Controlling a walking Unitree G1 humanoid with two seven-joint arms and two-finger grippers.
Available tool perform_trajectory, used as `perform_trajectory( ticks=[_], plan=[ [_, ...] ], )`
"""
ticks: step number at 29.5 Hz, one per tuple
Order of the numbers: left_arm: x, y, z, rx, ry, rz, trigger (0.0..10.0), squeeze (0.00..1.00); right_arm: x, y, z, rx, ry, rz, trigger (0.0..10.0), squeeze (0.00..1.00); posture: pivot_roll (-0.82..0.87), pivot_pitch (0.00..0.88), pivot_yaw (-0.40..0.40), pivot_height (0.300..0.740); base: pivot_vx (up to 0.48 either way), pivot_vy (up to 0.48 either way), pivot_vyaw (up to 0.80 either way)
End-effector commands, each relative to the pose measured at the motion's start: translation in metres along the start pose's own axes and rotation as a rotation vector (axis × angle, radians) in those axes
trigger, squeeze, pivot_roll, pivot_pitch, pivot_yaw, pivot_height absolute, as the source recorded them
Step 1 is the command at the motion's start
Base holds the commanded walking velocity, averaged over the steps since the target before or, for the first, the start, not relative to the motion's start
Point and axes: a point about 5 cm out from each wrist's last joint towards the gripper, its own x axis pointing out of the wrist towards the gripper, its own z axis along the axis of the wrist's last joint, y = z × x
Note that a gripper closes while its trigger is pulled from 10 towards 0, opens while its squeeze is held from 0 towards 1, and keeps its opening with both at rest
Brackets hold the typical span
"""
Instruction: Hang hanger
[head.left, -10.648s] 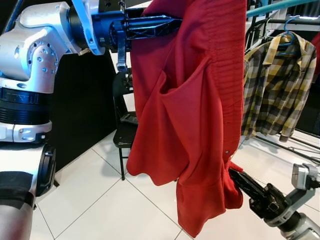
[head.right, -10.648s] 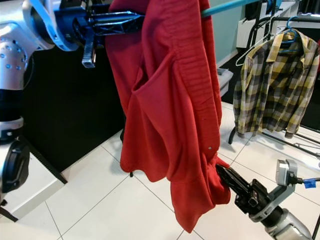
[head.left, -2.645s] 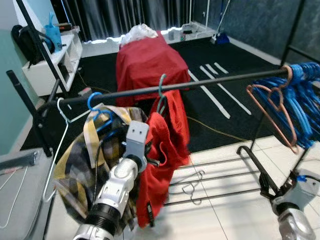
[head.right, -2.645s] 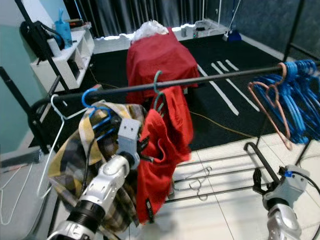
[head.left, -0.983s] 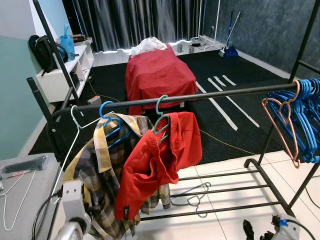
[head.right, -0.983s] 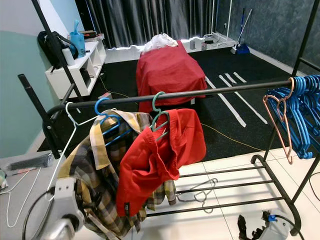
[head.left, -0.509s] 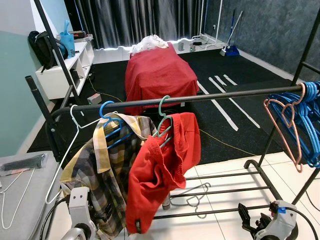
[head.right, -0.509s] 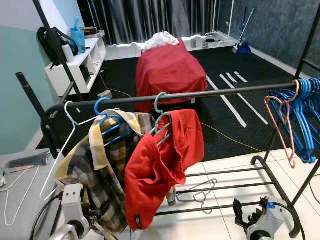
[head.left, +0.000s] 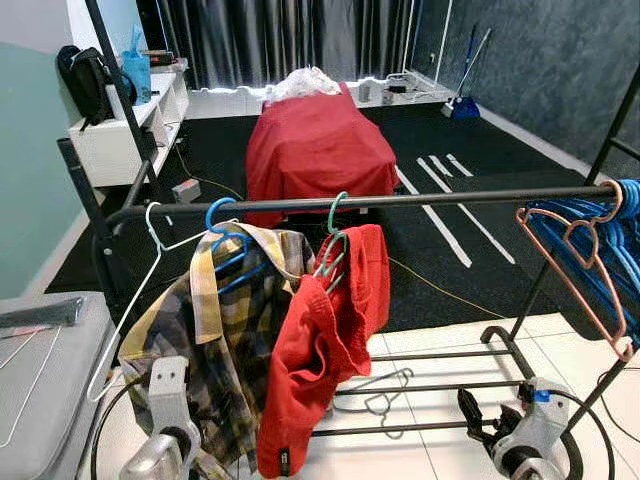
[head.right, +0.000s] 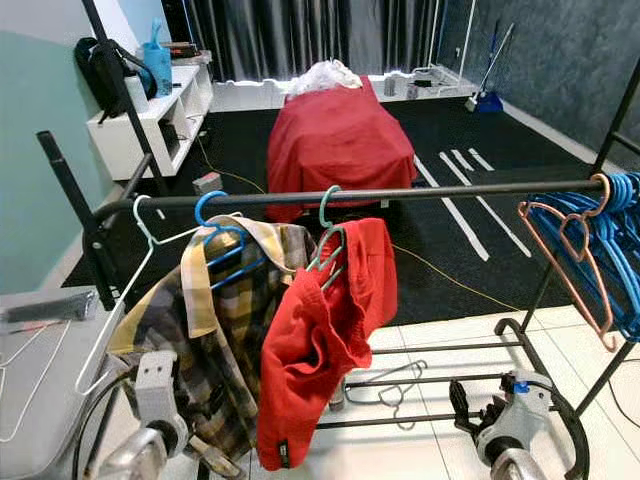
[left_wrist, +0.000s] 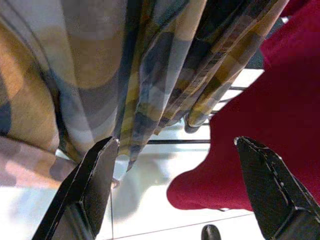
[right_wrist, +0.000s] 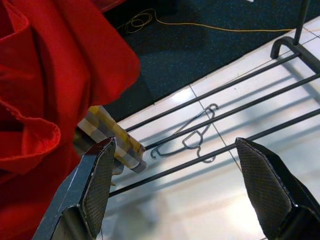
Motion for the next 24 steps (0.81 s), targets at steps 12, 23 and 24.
perform_trajectory(
  ticks=[12, 23, 24],
  plan=[
    [0.002, -0.007, -0.007, 0.03, 0.039, -0.021, 10.0, 0.0, 0.0, -0.006, 0.002, 0.035, 0.015, -0.019, 10.0, 0.0, -0.06, 0.0, 0.021, 0.74, -0.184, 0.0, 0.0],
    [0.003, -0.015, -0.009, 0.035, 0.047, -0.062, 10.0, 0.0, -0.002, -0.014, 0.005, 0.043, 0.009, -0.04, 10.0, 0.0, -0.08, 0.0, 0.021, 0.74, -0.29, 0.0, 0.0],
    [0.003, -0.015, -0.009, 0.035, 0.045, -0.064, 10.0, 0.0, -0.002, -0.015, 0.005, 0.045, 0.01, -0.041, 10.0, 0.0, -0.07, 0.0, 0.012, 0.74, -0.304, 0.0, 0.0]
  ],
)
